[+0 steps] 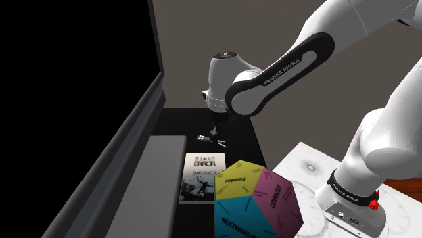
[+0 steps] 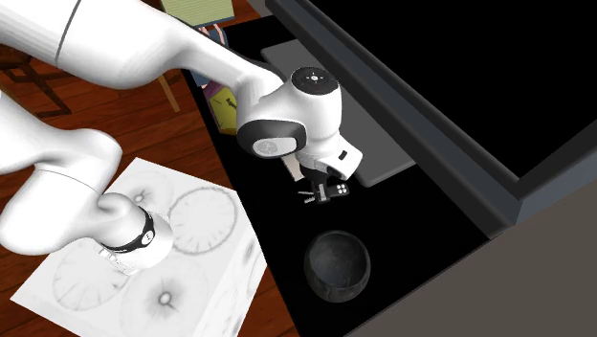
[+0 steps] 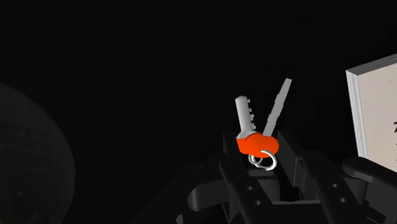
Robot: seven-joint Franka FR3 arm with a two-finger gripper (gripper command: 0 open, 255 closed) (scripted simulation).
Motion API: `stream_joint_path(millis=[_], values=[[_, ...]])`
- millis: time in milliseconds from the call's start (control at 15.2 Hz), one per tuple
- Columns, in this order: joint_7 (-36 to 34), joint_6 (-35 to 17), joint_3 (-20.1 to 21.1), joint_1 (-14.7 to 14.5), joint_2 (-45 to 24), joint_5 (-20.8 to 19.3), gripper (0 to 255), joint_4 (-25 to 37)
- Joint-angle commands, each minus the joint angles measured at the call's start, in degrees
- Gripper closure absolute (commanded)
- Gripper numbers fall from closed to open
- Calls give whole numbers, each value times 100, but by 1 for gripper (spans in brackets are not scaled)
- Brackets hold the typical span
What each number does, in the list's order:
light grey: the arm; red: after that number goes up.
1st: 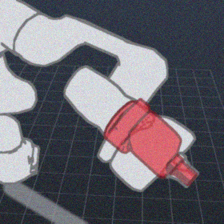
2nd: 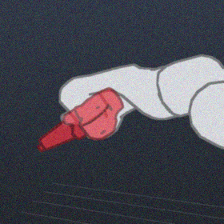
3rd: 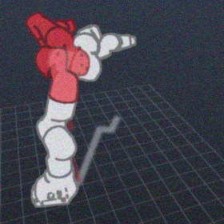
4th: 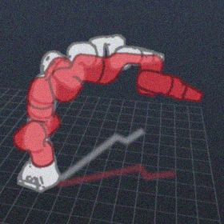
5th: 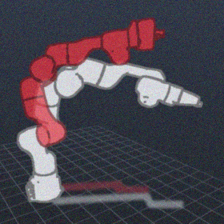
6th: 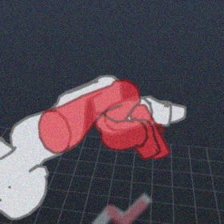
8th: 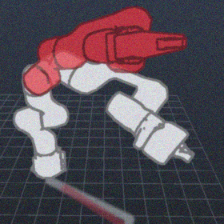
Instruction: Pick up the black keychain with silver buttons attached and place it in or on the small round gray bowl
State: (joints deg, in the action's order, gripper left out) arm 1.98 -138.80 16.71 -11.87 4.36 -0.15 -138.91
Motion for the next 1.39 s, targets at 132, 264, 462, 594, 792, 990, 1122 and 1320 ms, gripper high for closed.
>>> stream_joint_path(millis=[132, 264, 462, 594, 792, 990, 1122, 1320], values=[[66, 306, -16, -6, 193, 79, 255, 115], [96, 469, -25, -11, 292, 116, 255, 182], [135, 713, -40, -17, 430, 162, 255, 293], [158, 876, -50, -20, 515, 188, 255, 373], [187, 1118, -67, -24, 632, 221, 255, 503], [213, 1359, -83, -26, 736, 247, 255, 643], [227, 1519, -94, -27, 799, 261, 255, 742], [246, 1758, -110, -28, 882, 278, 255, 900]])
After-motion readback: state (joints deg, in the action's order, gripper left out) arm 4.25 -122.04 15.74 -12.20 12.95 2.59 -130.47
